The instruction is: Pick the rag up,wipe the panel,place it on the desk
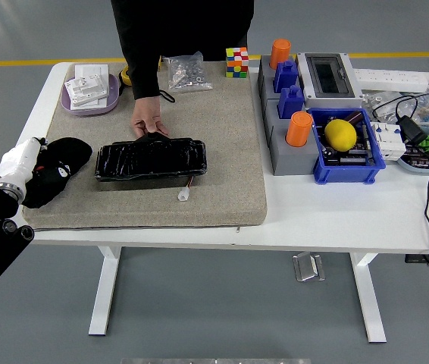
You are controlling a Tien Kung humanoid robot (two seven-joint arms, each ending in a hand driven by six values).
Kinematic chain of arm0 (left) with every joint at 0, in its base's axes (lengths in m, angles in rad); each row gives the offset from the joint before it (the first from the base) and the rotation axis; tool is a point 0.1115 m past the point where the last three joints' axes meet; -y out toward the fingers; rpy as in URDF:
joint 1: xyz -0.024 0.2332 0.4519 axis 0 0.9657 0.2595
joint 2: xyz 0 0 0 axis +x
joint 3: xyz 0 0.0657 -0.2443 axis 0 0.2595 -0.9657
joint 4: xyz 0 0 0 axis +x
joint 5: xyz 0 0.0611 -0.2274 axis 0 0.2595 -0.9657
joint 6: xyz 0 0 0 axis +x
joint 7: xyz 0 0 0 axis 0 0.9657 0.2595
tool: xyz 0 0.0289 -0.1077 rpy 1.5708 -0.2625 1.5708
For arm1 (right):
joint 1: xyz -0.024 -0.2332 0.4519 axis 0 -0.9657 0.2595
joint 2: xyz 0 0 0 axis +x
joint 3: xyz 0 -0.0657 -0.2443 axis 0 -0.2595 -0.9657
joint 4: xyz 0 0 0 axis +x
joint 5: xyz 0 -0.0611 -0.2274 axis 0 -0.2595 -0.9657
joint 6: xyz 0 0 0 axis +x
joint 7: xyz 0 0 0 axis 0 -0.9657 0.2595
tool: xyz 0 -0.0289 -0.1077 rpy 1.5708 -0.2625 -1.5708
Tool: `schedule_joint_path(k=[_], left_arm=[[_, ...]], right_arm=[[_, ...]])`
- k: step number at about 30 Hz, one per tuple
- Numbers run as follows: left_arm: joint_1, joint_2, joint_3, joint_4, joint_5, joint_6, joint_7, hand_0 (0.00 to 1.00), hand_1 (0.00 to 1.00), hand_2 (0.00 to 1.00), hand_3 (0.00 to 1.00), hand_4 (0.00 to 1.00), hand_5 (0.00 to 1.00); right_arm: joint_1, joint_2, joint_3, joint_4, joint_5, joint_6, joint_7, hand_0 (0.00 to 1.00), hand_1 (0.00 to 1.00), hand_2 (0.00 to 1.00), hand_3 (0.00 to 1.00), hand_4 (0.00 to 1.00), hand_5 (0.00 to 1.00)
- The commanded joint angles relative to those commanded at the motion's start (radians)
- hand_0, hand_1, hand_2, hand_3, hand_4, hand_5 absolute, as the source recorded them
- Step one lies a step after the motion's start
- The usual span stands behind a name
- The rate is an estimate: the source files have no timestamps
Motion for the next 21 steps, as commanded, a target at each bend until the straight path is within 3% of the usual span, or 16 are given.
schedule_joint_path(k=[11, 21], left_arm=[[0.015, 0.017, -0.044, -0.127, 0.083, -0.041, 0.067, 0.273, 0.196, 0.483, 0.333, 0.286, 0.002], [0.03, 0.0, -0.034, -0.18, 0.108, -0.032, 0.092, 0.254, 0.189, 0.489, 0.341, 0.287, 0.002]], right_arm=[[-0.005, 0.003, 0.028, 0.0, -0.03, 0.001, -0.006, 0.724, 0.576, 0.666, 0.576, 0.998, 0.424], [-0.009, 0.001, 0.041, 0.0, -0.048, 0.003, -0.009, 0.723, 0.577, 0.666, 0.576, 0.998, 0.422]])
